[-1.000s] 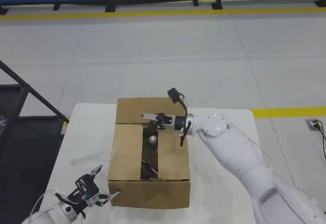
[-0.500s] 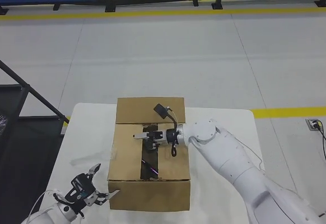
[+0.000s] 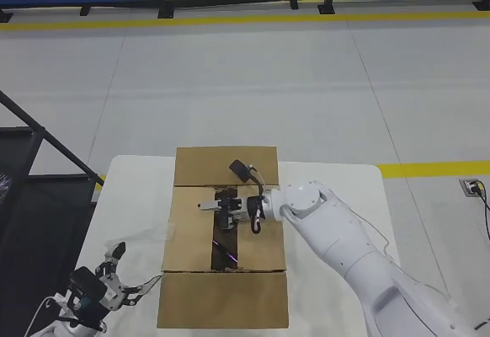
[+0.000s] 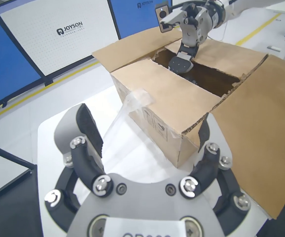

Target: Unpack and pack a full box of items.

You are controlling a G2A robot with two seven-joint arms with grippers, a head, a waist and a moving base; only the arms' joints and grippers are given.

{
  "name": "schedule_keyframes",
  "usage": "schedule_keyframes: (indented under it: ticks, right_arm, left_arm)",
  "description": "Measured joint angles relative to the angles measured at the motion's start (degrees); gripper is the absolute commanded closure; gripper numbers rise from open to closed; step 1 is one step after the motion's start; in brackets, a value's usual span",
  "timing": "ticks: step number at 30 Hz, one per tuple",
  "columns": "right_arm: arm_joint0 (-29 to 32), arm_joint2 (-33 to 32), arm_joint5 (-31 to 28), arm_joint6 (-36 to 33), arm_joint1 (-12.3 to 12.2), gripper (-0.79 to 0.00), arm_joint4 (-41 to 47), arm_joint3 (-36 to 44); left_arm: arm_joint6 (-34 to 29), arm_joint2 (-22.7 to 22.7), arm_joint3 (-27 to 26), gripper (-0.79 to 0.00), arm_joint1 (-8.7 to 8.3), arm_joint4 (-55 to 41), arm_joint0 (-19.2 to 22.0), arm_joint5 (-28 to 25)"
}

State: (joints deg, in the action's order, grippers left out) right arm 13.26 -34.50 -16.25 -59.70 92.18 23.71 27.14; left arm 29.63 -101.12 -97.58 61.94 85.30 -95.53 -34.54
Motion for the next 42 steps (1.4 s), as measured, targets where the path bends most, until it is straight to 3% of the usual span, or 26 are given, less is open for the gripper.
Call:
schedule_keyframes:
  ticks: [11,25,35,42]
  right_arm:
    - [-1.0,0.2,-0.1,0.6,3.5,-0.785,1.0,-4.5]
    - [-2.6,-4.5,-6.1,-8.8,5.6,-0.785,9.8,-7.9]
    - [-3.7,-5.7,-8.9,-8.1,7.1,-0.785,10.5,-6.7]
    - [-4.5,-5.5,-9.3,-5.0,8.9,-0.785,9.4,-6.0]
  left_arm:
    - [0.2,0.0,-1.0,-0.785,0.01,-0.7,-2.2,1.4]
    - [-2.8,4.1,-1.7,-0.785,0.16,1.9,-1.1,3.5]
    - [-8.2,5.9,-3.3,-0.785,0.58,-2.2,-0.1,6.6]
    - [-8.0,5.5,-4.0,-0.785,0.75,-6.3,-0.2,7.1]
